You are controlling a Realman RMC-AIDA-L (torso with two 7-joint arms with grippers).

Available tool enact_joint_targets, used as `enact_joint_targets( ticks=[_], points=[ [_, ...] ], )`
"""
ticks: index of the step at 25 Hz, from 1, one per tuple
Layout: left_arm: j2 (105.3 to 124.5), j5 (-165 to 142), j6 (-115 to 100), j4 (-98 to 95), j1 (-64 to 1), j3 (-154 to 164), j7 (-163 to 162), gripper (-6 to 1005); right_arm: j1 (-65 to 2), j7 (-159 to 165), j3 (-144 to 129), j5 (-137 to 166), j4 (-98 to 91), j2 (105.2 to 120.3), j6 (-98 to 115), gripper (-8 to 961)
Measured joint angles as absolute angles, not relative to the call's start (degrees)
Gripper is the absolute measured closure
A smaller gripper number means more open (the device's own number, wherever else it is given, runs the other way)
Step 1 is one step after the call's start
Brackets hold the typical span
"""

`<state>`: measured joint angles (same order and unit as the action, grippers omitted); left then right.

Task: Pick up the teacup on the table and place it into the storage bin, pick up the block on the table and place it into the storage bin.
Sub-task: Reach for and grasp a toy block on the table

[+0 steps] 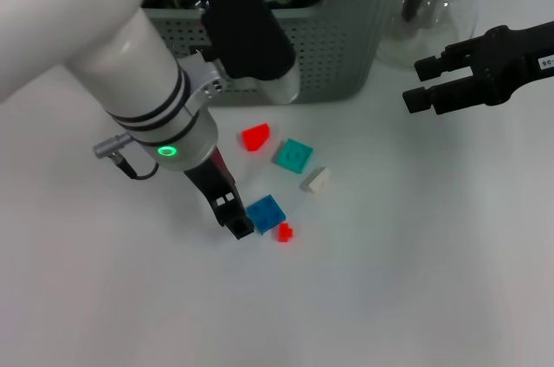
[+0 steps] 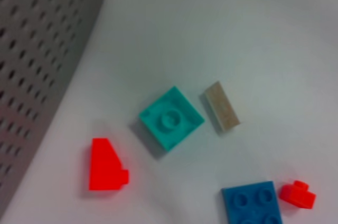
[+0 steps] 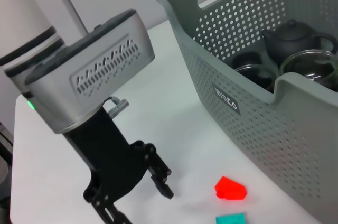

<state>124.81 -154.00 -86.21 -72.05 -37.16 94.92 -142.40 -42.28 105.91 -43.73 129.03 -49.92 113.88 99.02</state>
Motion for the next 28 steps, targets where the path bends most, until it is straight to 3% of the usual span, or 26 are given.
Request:
enact_joint_targets(
  ticks=[14, 19, 28],
  points=[
    [124.8, -153.23, -86.73, -72.32, -38.76, 98.78, -148.94, 284, -42.18, 105.91, -43.03, 129.05, -49.92, 113.82, 99.06, 266],
    [124.8, -153.52, -85.99, -71.77, -38.97, 101.19, -150.2, 149, -42.18, 105.88, -42.97, 129.02, -49.92, 113.82, 99.06, 266],
    [124.8, -153.93, -83.33, -70.45, -39.47, 103.19, -151.24, 140, -42.04, 105.59, -42.97, 129.02, -49.92, 113.91, 98.98, 266]
  ],
)
